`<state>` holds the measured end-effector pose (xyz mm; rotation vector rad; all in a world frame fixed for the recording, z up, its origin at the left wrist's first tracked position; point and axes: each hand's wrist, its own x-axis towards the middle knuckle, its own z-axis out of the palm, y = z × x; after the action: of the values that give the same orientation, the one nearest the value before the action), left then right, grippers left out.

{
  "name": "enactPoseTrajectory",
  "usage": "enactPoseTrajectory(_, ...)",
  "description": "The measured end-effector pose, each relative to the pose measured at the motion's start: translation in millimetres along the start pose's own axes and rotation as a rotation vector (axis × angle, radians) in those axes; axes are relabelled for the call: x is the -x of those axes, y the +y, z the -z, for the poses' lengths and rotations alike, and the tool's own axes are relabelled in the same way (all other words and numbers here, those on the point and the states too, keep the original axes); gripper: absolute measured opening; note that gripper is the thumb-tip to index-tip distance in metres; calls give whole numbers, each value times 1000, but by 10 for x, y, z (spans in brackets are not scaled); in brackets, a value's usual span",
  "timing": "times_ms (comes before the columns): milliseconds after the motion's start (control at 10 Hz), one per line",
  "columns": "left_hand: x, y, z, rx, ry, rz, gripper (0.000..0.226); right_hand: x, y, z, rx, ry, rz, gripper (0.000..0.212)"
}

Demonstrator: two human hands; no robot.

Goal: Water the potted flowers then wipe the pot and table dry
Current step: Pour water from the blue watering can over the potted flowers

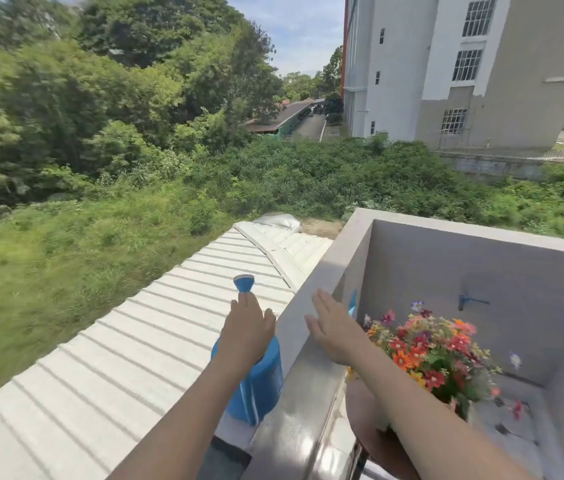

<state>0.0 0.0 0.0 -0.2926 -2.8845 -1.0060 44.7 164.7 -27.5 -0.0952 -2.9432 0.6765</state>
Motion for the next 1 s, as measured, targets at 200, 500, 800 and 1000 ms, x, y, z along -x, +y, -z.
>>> enactPoseTrajectory(200, 338, -123, -234, -97, -89, 179, 38, -179, -210, -505, -25, -166, 81, 57)
enactPoseTrajectory(500, 353, -28, -270, 91, 187, 243, 25, -294, -275, -832, -128, -171, 85, 53)
enactPoseTrajectory(800, 405, -64, -261, 213, 205, 226, 25, -267, -254, -875, -162, -96, 90, 59)
enactPoseTrajectory(1000, 279, -348, -79, 178, 74, 108, 28, -102, -465, -975, -228, 37, -47, 58)
